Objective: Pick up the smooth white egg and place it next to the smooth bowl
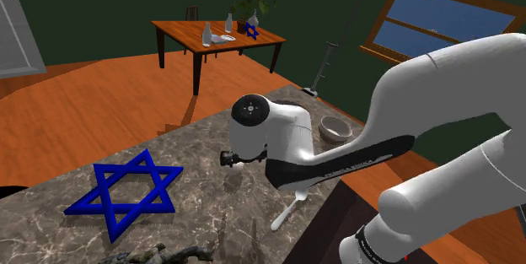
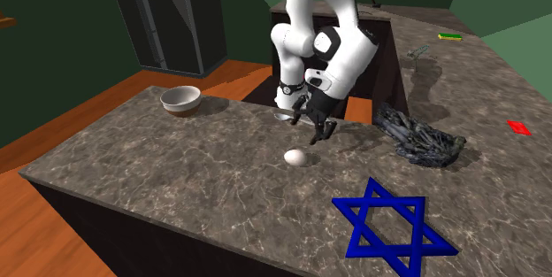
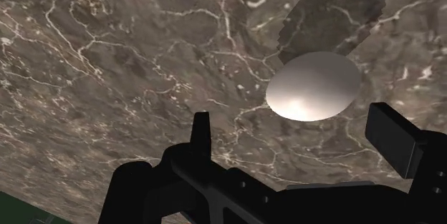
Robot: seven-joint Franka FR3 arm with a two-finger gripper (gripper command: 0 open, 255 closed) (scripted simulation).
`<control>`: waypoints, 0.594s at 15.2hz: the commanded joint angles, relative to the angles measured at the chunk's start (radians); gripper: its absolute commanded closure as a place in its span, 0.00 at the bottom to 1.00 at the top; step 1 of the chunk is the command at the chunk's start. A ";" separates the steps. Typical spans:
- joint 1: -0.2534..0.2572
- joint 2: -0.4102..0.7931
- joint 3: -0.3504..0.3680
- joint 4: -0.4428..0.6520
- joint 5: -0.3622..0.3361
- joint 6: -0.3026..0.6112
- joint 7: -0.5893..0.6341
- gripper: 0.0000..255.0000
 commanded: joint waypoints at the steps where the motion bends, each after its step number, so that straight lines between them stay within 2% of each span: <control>1: -0.122 0.213 0.150 0.066 -0.280 -0.078 0.264 0.00; 2: -0.099 0.374 0.152 0.114 -0.447 -0.174 0.399 0.00; 3: -0.017 0.448 0.084 0.149 -0.518 -0.220 0.463 0.00; 4: 0.021 0.440 0.036 0.145 -0.516 -0.201 0.461 0.00; 9: 0.053 0.501 -0.029 0.142 -0.599 -0.186 0.503 0.00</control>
